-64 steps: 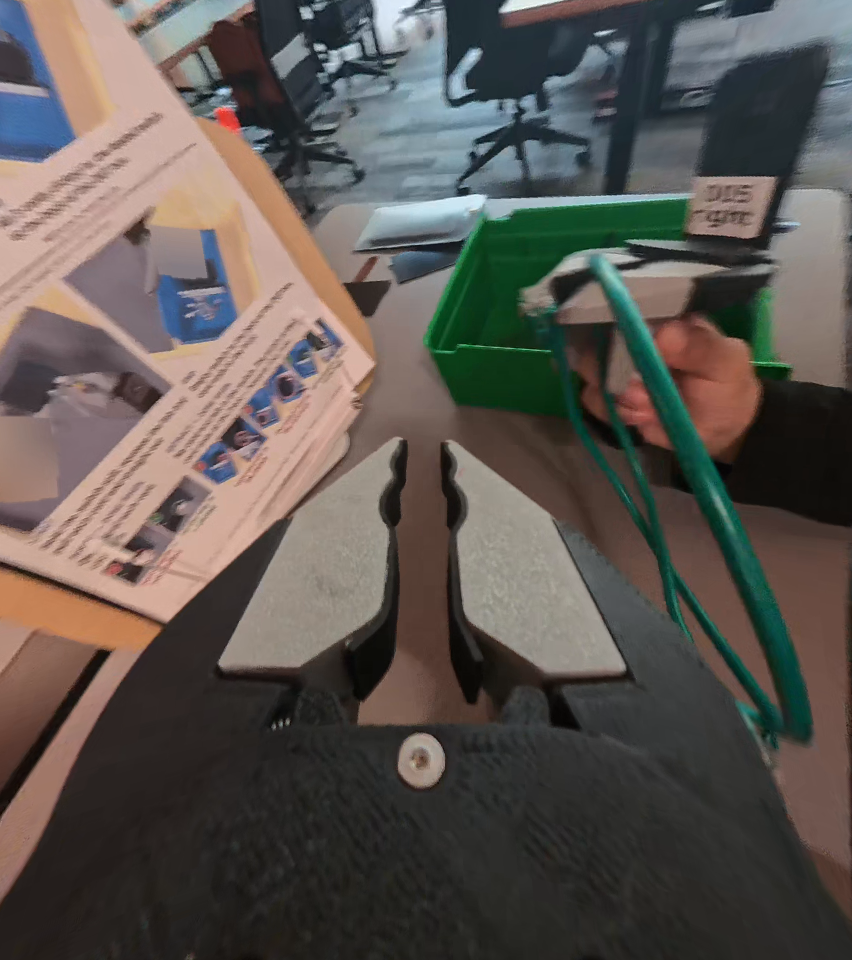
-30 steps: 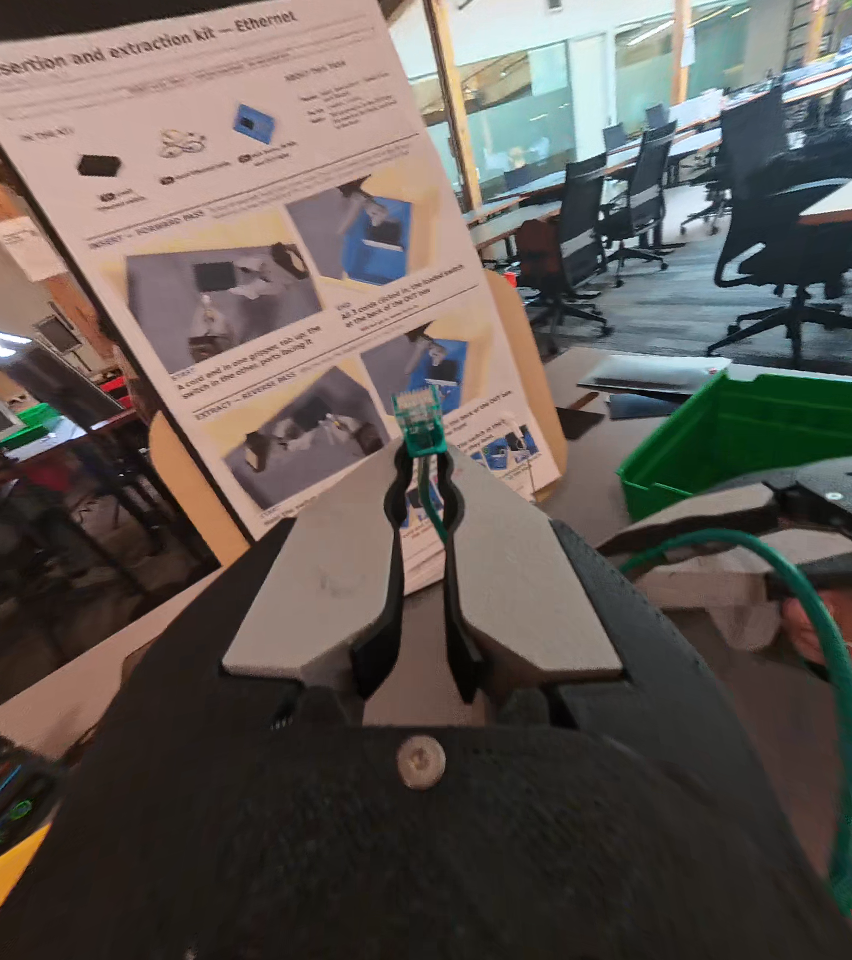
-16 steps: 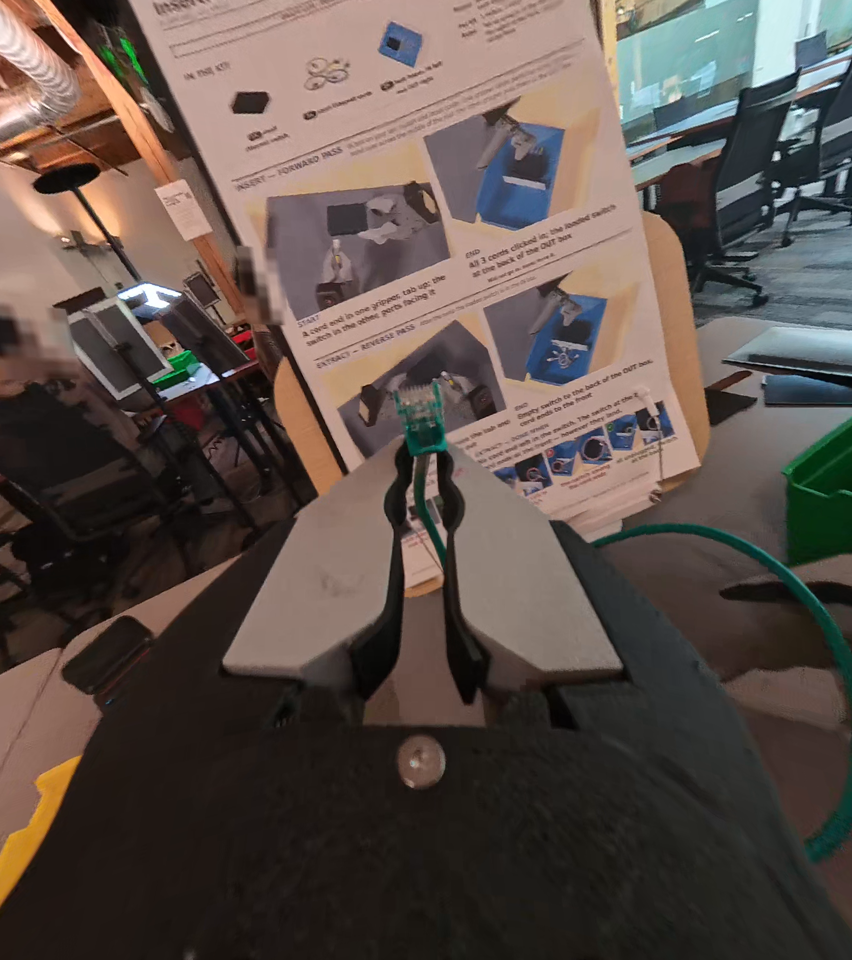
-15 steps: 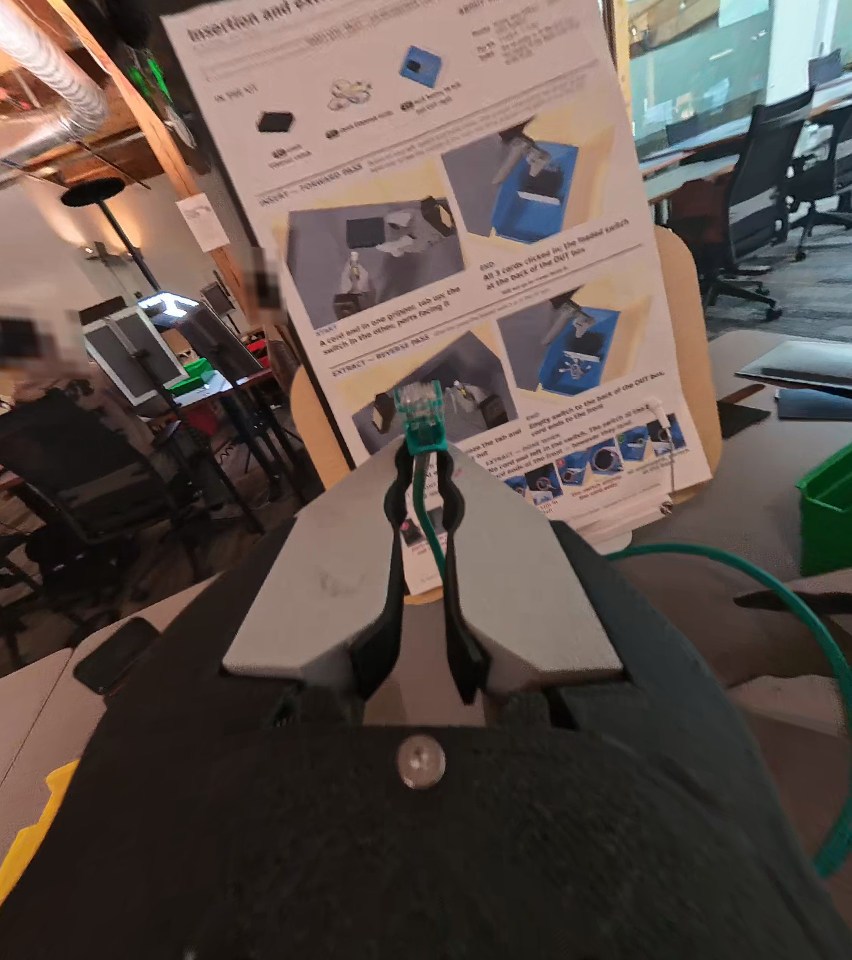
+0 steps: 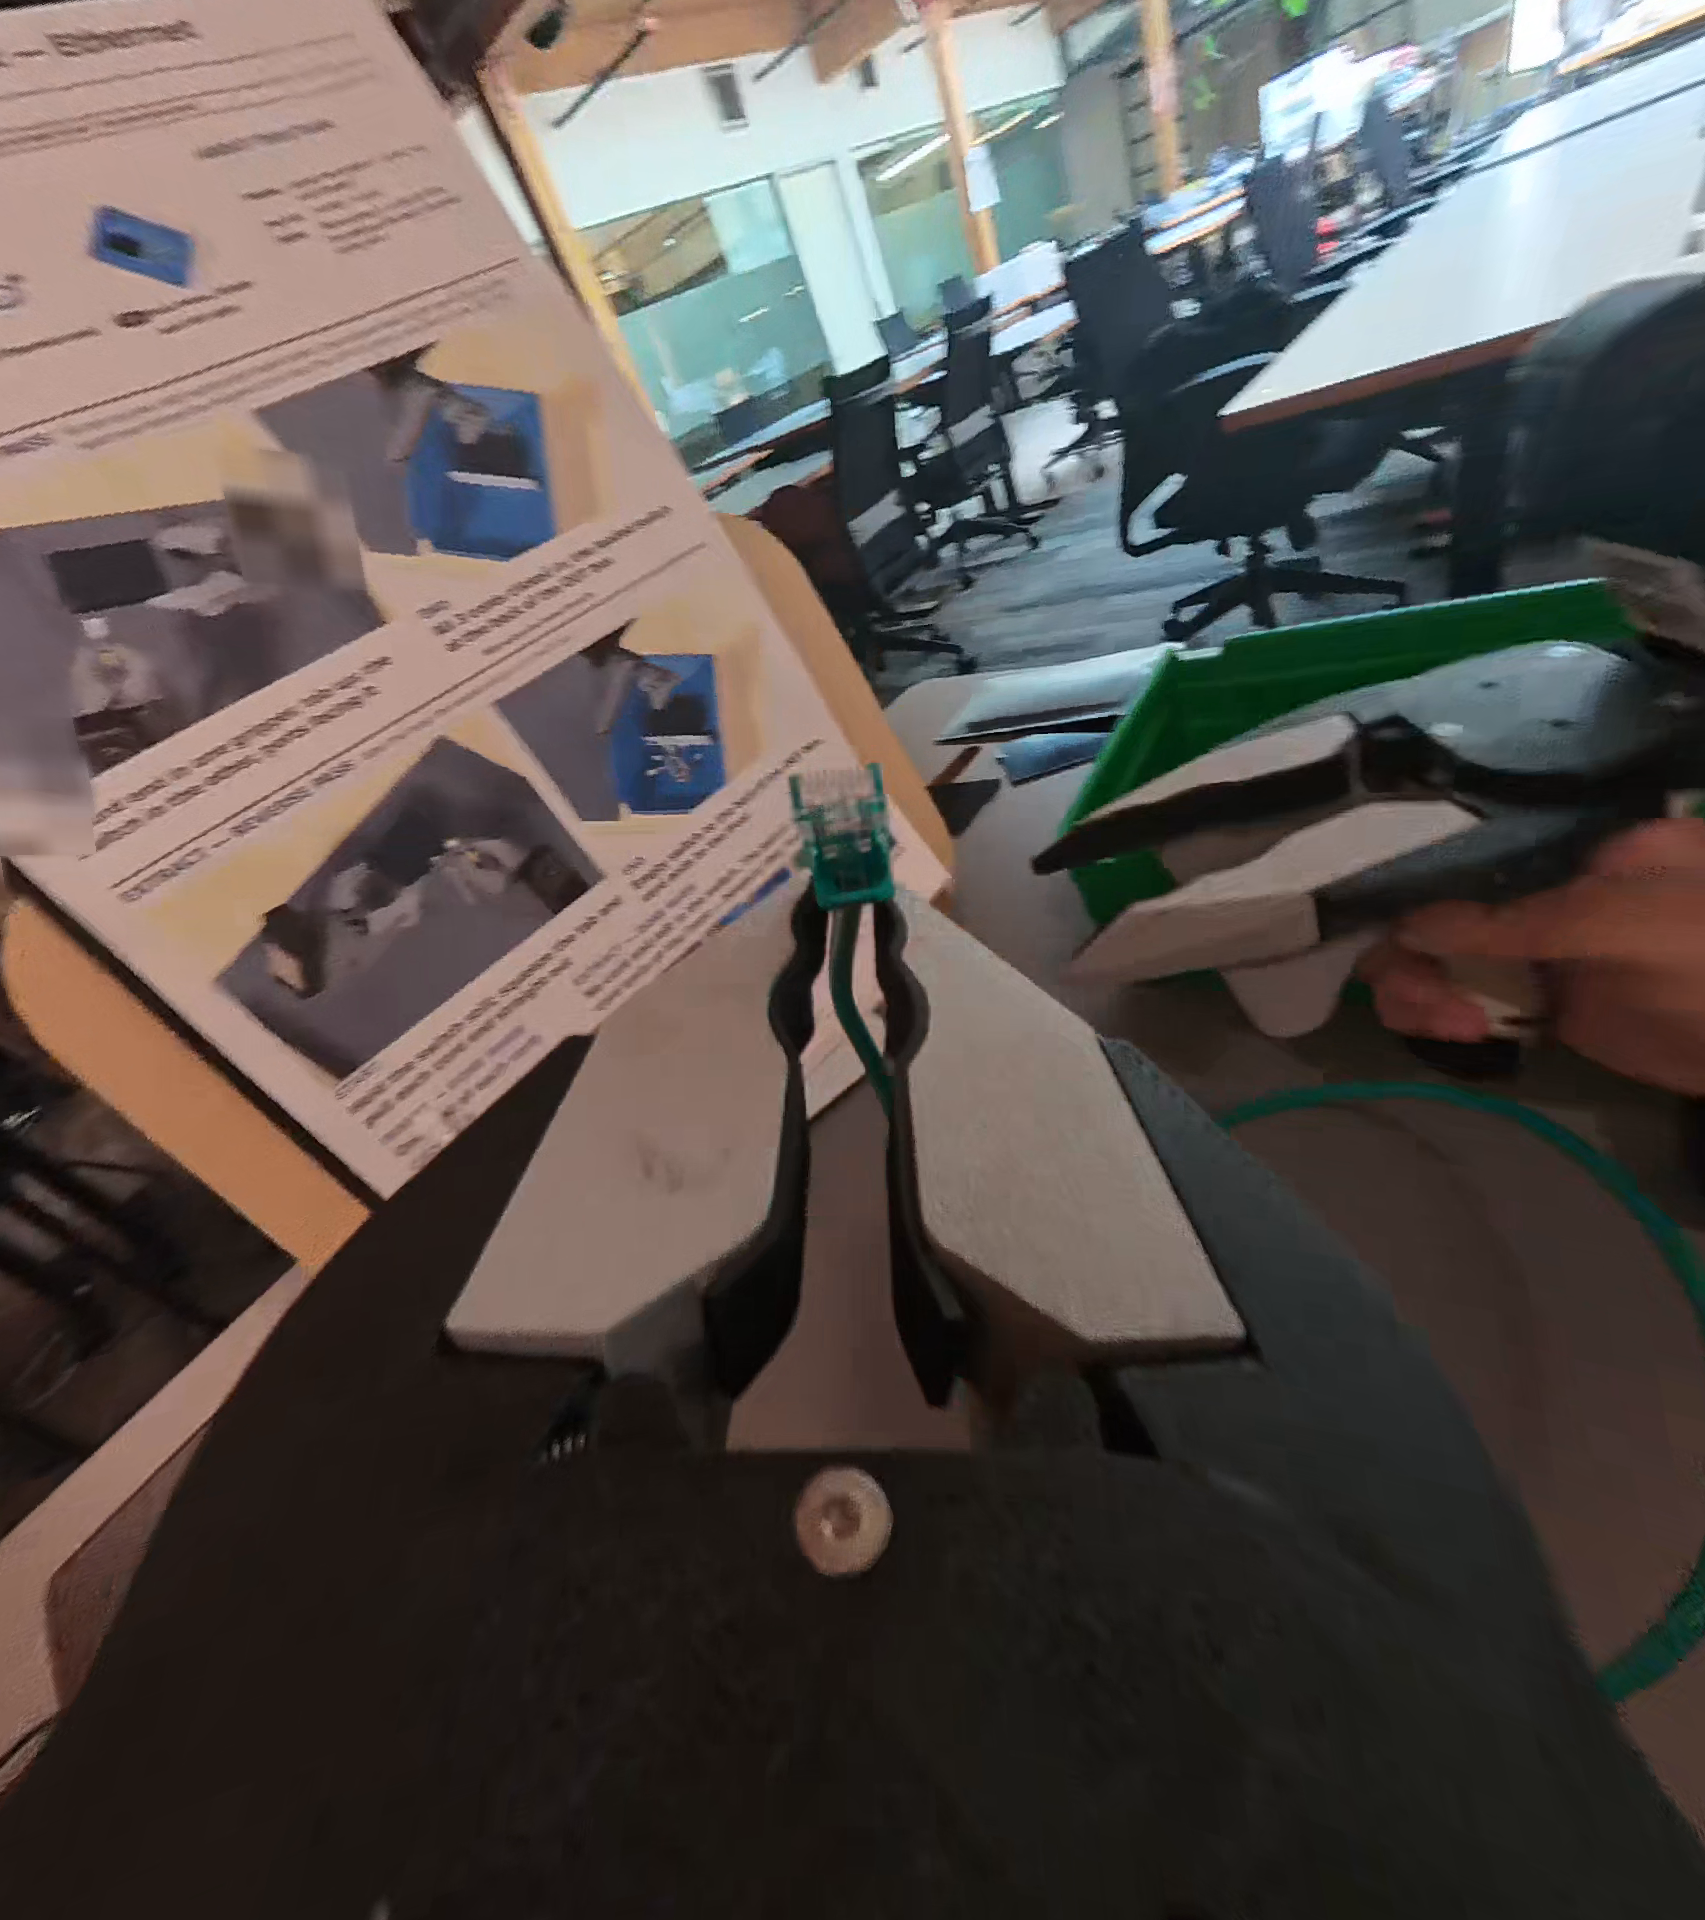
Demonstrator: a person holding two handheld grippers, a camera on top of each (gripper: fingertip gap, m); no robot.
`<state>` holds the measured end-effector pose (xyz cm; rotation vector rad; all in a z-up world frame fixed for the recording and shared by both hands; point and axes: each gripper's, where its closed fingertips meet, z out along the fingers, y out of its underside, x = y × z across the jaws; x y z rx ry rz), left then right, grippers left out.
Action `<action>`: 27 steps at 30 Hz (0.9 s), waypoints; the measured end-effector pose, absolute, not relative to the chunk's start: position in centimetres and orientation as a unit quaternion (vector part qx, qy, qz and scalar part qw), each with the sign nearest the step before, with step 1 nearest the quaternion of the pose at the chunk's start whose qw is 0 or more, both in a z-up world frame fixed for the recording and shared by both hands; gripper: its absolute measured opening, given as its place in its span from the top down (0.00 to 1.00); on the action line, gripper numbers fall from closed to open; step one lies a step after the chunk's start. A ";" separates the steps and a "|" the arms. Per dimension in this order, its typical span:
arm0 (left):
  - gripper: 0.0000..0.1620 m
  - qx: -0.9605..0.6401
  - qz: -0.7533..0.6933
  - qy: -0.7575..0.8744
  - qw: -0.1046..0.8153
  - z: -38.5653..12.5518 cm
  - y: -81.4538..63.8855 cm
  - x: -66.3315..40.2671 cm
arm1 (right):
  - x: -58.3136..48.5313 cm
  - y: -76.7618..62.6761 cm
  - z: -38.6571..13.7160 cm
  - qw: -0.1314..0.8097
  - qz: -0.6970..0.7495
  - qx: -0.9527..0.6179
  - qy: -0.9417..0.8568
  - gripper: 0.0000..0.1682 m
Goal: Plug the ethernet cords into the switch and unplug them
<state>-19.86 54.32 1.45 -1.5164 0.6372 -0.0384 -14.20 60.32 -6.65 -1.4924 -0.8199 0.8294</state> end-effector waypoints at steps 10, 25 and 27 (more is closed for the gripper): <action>0.96 -0.602 -0.142 0.424 0.661 -0.6 48.9 -14.1 | -13.5 52.1 -0.1 0.468 0.672 -0.431 -0.380 0.72; 0.90 -0.616 -0.152 0.420 0.649 -0.7 47.2 -15.0 | -14.5 47.8 -1.7 0.459 0.620 -0.388 -0.504 0.98; 0.85 -0.631 -0.158 0.419 0.634 -0.7 46.6 -15.7 | -14.5 47.8 -1.9 0.480 0.594 -0.386 -0.518 0.99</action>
